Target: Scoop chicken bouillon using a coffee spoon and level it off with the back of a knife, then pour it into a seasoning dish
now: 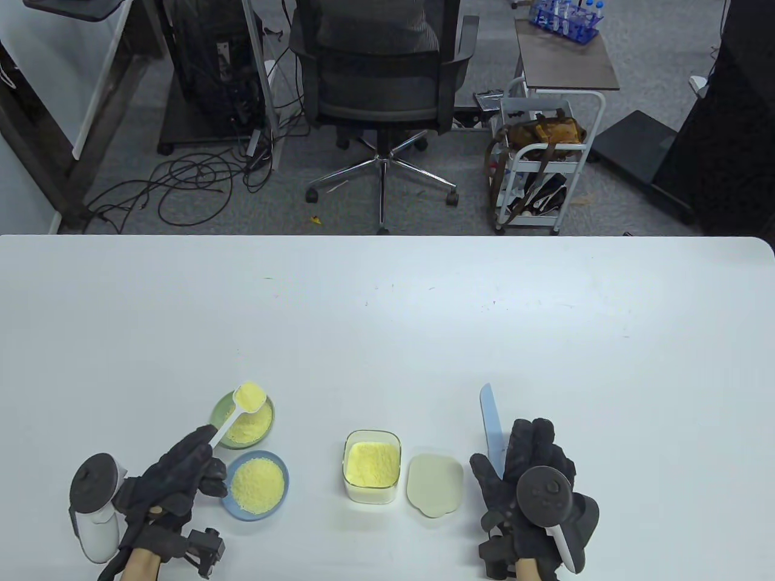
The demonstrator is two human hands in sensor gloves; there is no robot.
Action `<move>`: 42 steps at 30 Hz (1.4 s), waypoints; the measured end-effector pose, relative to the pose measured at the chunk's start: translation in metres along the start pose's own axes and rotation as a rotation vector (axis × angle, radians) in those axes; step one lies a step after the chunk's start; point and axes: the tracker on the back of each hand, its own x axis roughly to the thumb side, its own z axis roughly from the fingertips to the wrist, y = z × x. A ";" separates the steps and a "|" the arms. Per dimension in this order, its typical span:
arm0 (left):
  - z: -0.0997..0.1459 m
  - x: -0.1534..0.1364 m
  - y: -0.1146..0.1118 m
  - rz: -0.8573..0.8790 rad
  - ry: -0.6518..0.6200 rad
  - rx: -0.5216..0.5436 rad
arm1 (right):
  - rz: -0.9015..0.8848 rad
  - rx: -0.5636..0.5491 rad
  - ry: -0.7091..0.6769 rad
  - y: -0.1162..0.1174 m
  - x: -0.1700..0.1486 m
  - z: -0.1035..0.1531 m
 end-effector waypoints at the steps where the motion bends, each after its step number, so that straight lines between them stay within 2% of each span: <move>1: 0.001 -0.002 0.003 -0.016 0.007 0.016 | -0.001 -0.001 0.000 0.000 0.000 0.000; 5: 0.004 -0.008 0.010 -0.138 0.038 0.082 | -0.009 0.000 -0.001 0.000 0.000 0.001; 16: 0.004 -0.006 0.007 -0.332 0.029 0.179 | -0.025 0.005 0.000 0.000 -0.001 0.002; 22: 0.007 -0.001 0.004 -0.441 -0.004 0.193 | -0.033 0.003 0.001 0.000 -0.002 0.002; 27: 0.008 0.001 0.005 -0.426 -0.017 0.205 | -0.041 0.004 -0.001 0.000 -0.003 0.002; 34: 0.007 0.007 0.019 -0.421 -0.025 0.306 | -0.052 0.007 -0.002 -0.001 -0.004 0.002; 42: -0.002 -0.012 0.028 -0.466 0.061 0.375 | -0.060 0.018 -0.005 -0.001 -0.004 0.002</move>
